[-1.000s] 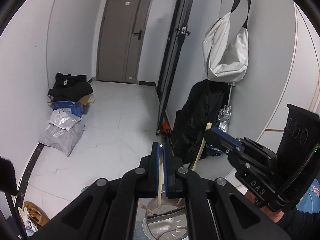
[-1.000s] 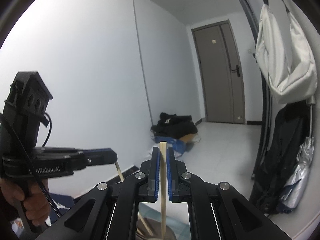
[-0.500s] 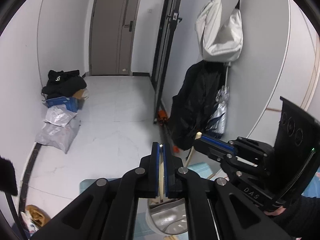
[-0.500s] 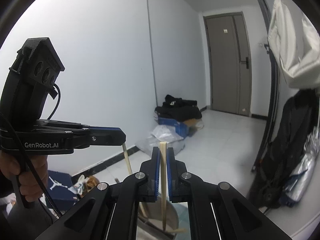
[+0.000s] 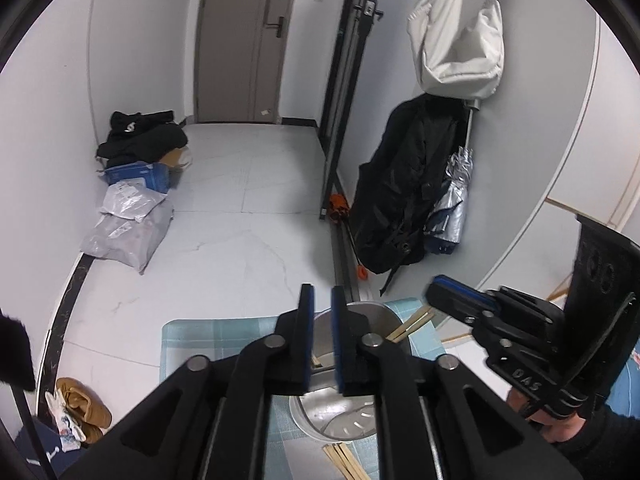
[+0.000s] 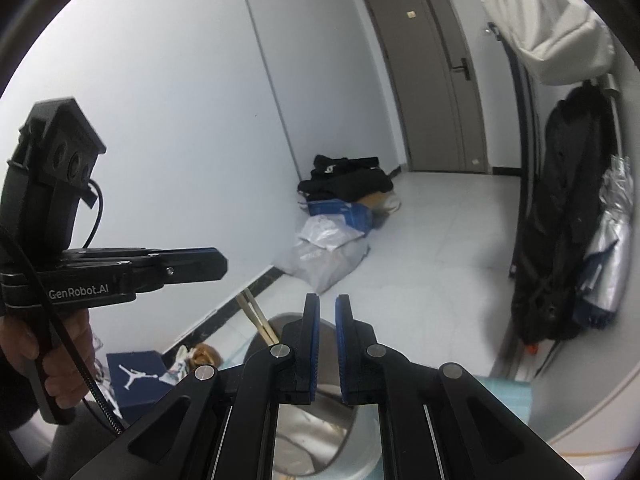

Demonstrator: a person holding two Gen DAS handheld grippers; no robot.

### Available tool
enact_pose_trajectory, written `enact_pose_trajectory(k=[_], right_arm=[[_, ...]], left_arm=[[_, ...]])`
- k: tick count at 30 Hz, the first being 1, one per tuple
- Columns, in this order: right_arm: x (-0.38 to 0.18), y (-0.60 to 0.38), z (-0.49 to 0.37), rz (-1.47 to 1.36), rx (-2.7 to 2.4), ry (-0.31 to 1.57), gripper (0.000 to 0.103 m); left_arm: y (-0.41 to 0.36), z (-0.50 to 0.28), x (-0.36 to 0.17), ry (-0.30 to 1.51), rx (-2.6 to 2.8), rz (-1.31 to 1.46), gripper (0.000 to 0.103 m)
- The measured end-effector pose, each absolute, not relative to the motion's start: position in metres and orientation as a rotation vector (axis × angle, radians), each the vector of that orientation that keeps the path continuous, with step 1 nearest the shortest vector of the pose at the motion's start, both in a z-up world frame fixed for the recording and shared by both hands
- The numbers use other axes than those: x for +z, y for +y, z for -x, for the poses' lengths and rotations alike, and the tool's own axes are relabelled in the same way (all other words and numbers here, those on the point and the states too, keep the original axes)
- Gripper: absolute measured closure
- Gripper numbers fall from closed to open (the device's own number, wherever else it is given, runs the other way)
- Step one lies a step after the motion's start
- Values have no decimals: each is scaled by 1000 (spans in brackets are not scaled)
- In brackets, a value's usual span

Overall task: Organize utensils
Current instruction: 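Lower both chopsticks into the holder and open both grippers, then withdraw both open grippers from the holder toward the chopstick bundle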

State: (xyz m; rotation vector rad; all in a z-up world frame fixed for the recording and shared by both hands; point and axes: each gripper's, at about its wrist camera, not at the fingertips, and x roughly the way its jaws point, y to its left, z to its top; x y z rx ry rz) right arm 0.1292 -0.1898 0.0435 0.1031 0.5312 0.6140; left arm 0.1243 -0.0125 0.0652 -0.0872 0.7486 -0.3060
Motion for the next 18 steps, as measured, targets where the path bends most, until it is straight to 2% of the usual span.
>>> enact_pose_trajectory(k=[1, 3, 4, 6, 7, 10, 11, 18], right_arm=[[46, -194, -126, -110, 608, 526, 93], [50, -200, -119, -120, 591, 521, 88], [52, -202, -117, -124, 583, 519, 82], [57, -206, -109, -135, 576, 513, 78], [60, -208, -105, -136, 569, 512, 76], [66, -208, -92, -141, 555, 503, 61], [69, -209, -87, -142, 553, 496, 58], [81, -212, -52, -135, 538, 447, 49]], left_arm=[[-11, -121, 66, 744, -290, 96, 88], [-9, -117, 68, 738, -267, 119, 68], [-6, -113, 70, 726, -256, 140, 63], [-4, -105, 73, 701, -225, 164, 47], [-3, -100, 75, 688, -210, 173, 45], [-3, -89, 81, 664, -181, 180, 42], [-3, -86, 82, 660, -171, 180, 38], [-3, -58, 94, 591, -125, 175, 21]])
